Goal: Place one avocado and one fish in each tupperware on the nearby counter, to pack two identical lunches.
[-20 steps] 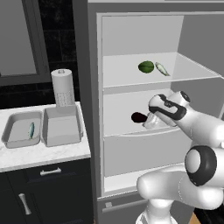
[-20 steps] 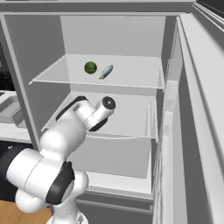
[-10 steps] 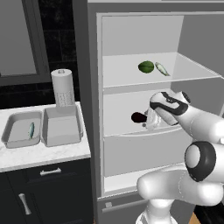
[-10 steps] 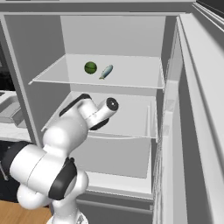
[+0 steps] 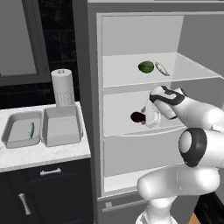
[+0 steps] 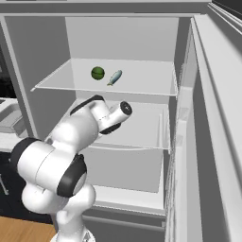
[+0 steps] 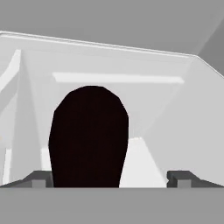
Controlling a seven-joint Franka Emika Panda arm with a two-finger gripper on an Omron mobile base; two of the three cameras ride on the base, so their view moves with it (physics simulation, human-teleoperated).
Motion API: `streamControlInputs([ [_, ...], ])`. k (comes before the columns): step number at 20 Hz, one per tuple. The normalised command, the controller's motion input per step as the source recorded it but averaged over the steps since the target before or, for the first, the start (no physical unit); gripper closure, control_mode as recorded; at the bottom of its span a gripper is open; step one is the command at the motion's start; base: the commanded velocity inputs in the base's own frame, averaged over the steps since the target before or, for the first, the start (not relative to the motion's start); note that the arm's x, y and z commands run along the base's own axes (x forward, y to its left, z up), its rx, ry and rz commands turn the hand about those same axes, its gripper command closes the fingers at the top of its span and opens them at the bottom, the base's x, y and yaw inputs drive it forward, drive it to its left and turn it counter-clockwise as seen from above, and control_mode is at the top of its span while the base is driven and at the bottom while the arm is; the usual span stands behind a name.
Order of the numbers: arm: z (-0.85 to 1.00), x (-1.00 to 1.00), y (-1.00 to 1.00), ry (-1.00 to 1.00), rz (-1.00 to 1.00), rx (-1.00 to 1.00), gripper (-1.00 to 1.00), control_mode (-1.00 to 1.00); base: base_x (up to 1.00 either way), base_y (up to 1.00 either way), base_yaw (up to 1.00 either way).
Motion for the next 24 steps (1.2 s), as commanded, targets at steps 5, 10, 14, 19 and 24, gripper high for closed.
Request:
streamControlInputs([
  [5, -0.14, 0.23, 0.09, 0.0, 0.11, -0.01, -1.0, -1.0, 0.0, 0.0, 0.0],
  [10, -0.35, 0.0, 0.48, 0.0, 0.14, -0.07, 1.0, -1.0, 0.0, 0.0, 0.0],
  [14, -0.39, -0.06, 0.37, 0.0, 0.13, -0.05, 1.0, -1.0, 0.0, 0.0, 0.0],
  [19, -0.12, -0.83, 0.11, 0.0, 0.02, -0.02, 1.0, -1.0, 0.0, 0.0, 0.0],
  [24, -0.03, -1.0, 0.0, -0.1, 0.0, 0.0, 1.0, -1.0, 0.0, 0.0, 0.0],
])
